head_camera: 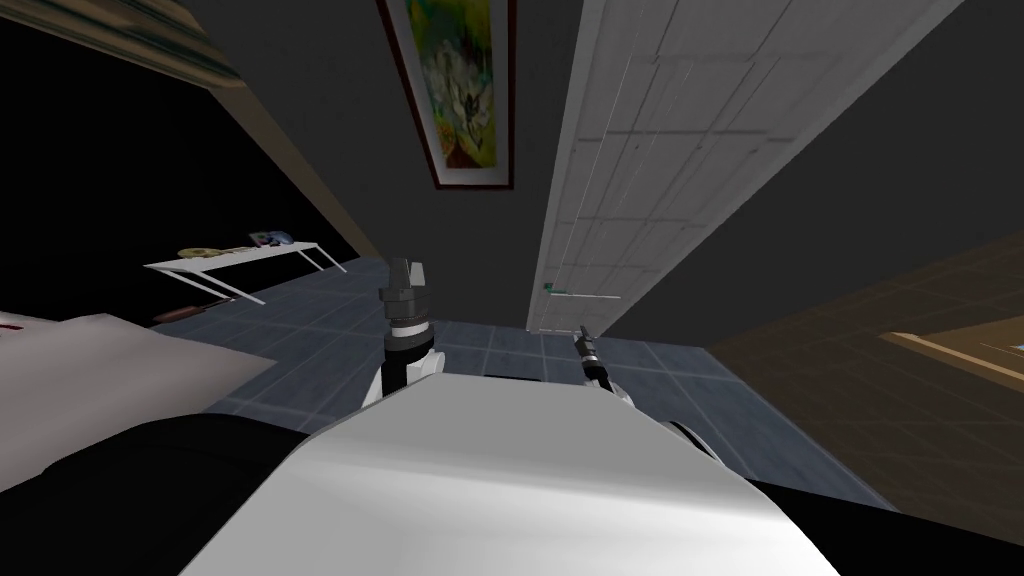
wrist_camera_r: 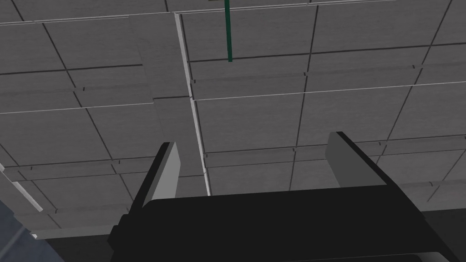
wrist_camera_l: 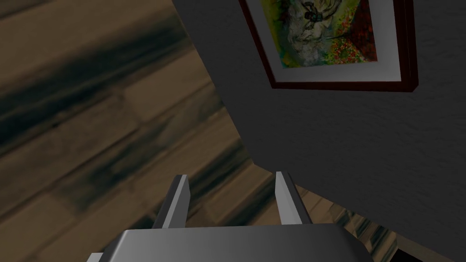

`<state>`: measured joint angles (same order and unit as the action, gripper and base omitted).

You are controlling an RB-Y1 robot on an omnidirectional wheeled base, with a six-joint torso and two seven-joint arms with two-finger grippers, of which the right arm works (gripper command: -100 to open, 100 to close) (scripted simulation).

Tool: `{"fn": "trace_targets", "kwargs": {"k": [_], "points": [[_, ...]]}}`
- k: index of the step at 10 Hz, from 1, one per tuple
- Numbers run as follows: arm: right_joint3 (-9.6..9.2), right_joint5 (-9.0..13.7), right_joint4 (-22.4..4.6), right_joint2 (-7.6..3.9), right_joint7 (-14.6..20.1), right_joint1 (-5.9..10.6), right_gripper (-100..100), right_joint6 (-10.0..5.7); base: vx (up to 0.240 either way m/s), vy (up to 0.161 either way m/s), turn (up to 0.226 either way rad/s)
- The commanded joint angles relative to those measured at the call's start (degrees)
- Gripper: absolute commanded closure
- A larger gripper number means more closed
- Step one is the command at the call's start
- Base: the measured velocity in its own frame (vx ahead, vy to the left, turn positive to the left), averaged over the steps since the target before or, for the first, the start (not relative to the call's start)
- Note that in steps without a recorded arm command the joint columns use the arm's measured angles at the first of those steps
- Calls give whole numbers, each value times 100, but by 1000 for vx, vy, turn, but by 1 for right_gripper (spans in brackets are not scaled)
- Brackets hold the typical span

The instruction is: Pull the door open

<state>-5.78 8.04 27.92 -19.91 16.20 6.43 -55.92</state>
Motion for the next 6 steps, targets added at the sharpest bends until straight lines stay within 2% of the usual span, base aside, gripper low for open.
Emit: {"fn": "trace_targets", "kwargs": {"k": [1, 3, 6], "points": [[7, 2, -22, -1, 3, 8, -100, -11, 190, 32, -9], [13, 4, -30, -3, 4, 10, -100, -15, 213, 17, -4], [24, 8, -45, -5, 7, 14, -100, -20, 201, 56, -9]]}}
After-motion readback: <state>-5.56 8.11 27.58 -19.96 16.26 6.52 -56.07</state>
